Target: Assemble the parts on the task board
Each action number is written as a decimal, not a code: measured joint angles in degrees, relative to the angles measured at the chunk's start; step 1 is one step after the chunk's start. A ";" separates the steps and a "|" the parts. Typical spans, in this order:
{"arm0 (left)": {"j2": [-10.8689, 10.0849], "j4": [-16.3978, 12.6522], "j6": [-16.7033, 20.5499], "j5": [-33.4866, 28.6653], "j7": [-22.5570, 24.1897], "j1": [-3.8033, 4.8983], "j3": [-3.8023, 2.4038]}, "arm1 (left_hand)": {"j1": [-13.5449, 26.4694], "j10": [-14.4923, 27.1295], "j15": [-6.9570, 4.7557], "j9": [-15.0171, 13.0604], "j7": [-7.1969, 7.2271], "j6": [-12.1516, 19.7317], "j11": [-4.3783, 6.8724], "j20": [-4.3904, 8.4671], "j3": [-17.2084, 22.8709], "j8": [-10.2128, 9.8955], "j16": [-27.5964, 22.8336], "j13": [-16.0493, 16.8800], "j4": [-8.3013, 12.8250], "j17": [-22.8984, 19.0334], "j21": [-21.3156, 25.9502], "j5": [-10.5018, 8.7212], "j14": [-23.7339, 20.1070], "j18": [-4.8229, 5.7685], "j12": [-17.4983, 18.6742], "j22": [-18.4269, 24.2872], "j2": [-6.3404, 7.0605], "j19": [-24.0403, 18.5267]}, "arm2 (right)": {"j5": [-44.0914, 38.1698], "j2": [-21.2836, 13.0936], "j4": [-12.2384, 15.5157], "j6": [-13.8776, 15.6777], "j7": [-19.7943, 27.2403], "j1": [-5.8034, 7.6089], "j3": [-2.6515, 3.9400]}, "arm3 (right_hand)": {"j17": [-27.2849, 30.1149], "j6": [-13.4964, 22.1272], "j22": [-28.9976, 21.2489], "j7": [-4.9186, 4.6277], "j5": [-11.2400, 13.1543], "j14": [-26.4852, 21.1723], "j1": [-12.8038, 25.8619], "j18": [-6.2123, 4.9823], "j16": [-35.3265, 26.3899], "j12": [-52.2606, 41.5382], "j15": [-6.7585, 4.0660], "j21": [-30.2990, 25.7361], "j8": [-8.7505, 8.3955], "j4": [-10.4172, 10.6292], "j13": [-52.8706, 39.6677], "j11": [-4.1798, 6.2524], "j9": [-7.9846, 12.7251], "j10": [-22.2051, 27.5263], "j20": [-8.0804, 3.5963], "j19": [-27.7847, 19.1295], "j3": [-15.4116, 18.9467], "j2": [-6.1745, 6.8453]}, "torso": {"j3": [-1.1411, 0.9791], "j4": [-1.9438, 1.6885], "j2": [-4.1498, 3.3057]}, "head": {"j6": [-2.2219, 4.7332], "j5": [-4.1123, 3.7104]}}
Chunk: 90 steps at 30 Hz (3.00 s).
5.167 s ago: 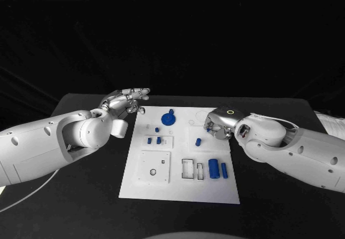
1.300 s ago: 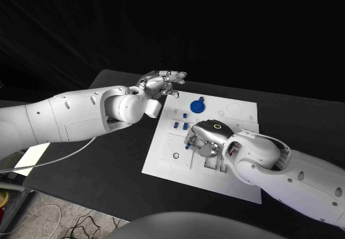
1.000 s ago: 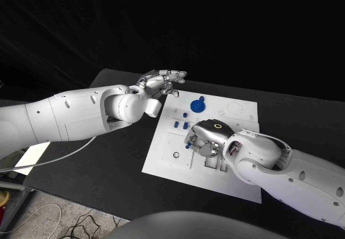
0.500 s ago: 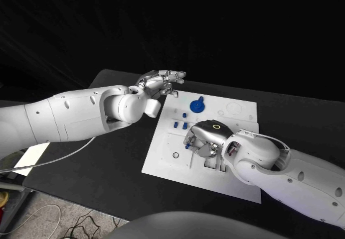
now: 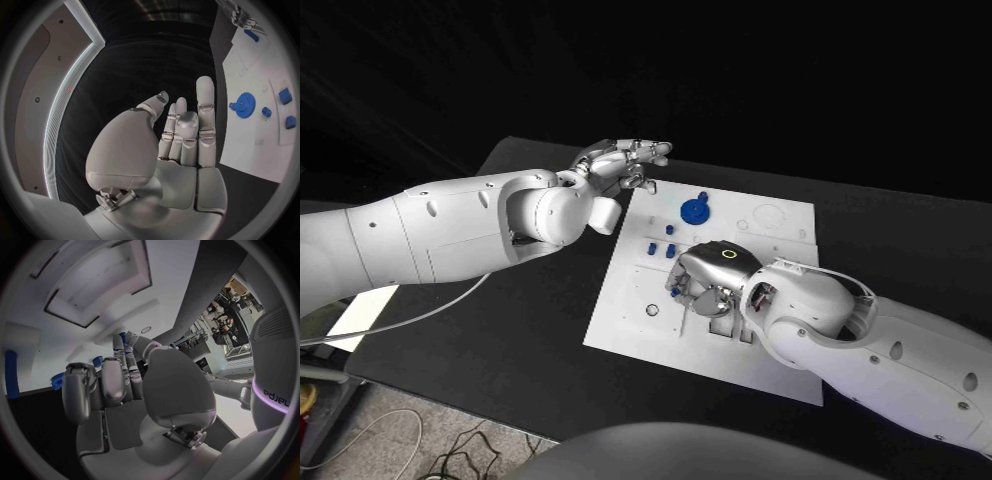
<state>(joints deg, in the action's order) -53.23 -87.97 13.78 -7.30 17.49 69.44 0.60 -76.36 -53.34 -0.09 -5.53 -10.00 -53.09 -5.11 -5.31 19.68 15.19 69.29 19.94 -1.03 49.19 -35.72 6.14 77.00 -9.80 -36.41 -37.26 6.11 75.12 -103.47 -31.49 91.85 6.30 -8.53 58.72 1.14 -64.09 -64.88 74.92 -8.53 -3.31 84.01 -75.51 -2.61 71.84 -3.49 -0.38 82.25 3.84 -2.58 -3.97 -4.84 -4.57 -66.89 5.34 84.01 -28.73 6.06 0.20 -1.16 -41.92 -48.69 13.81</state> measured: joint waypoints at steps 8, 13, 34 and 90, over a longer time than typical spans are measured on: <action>-0.06 -0.02 -0.03 0.00 -0.15 0.01 0.00 | 0.00 0.20 0.00 0.00 0.00 0.00 -0.20 0.00 0.00 0.00 0.00 0.00 0.00 -0.03 0.00 0.00 0.00 0.00 -0.01 0.00 0.00 0.00 | -0.03 -0.13 -0.25 1.26 0.00 -0.06 -0.13 | 1.83 4.37 -0.91 -0.57 0.00 0.12 0.34 0.00 -1.16 0.00 0.70 -1.92 -0.22 -0.12 0.48 -1.42 0.79 7.14 0.64 0.00 1.47 0.34 | 0.00 0.03 -0.01 | -0.04 0.08; -0.06 -0.02 -0.08 0.01 -0.30 0.01 0.00 | 0.00 0.20 0.00 0.00 0.00 0.00 -0.20 0.00 0.00 0.00 0.00 0.00 0.00 -0.07 0.00 0.00 0.00 0.00 -0.21 0.00 0.00 0.00 | -0.07 -0.64 -0.06 2.58 0.00 -0.17 -0.24 | 2.09 4.66 -1.06 -0.62 0.00 0.12 0.34 0.00 -1.16 -0.46 0.70 -1.92 -0.22 -0.04 0.37 -1.53 0.79 7.43 0.64 0.00 1.73 0.34 | -0.07 0.01 -0.01 | 0.03 -0.01; -0.74 -0.26 -0.50 0.01 -0.75 0.01 0.01 | 0.00 0.20 0.00 0.00 0.20 0.19 -0.20 0.00 0.00 0.22 0.00 0.00 0.00 -0.07 0.24 0.00 0.00 0.00 -0.21 0.00 0.00 0.00 | 0.23 -14.25 9.14 7.27 -0.83 3.90 3.09 | 3.04 5.94 -1.93 0.64 -1.46 0.12 2.42 0.00 -1.38 -1.56 0.70 -2.59 -0.22 2.31 0.29 -1.03 0.68 10.05 0.64 0.00 11.14 3.38 | 0.03 0.21 0.13 | 1.68 -1.83; -0.62 0.17 -0.89 0.02 -0.90 -0.01 0.01 | 0.00 0.62 0.00 0.00 0.00 0.40 -0.20 0.00 0.00 0.21 0.00 0.00 0.00 -0.14 0.23 0.00 0.00 0.00 -0.21 0.00 0.00 0.00 | -0.92 -12.36 3.43 -3.96 -4.50 4.30 2.58 | 5.33 2.96 -1.85 0.44 -0.20 0.02 -10.23 0.00 -1.83 -3.45 0.78 -2.84 0.12 7.18 0.39 0.05 0.63 3.35 0.60 0.00 17.79 -3.42 | 0.08 0.42 0.29 | 2.09 -3.15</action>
<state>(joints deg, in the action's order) -53.85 -87.80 12.89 -7.28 16.59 69.43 0.61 -76.36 -52.72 -0.09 -5.52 -10.00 -52.69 -5.31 -5.31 19.68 15.40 69.29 19.94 -1.03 49.05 -35.49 6.14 77.00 -9.80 -36.62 -37.25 6.11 75.12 -104.39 -43.84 95.29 2.34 -13.02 63.02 3.72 -58.76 -61.92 73.08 -8.09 -3.51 84.03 -85.74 -2.62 70.01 -6.93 0.40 79.42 3.96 4.61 -3.58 -4.78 -3.94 -63.54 5.93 84.01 -10.94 2.64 0.28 -0.75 -41.63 -46.60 10.66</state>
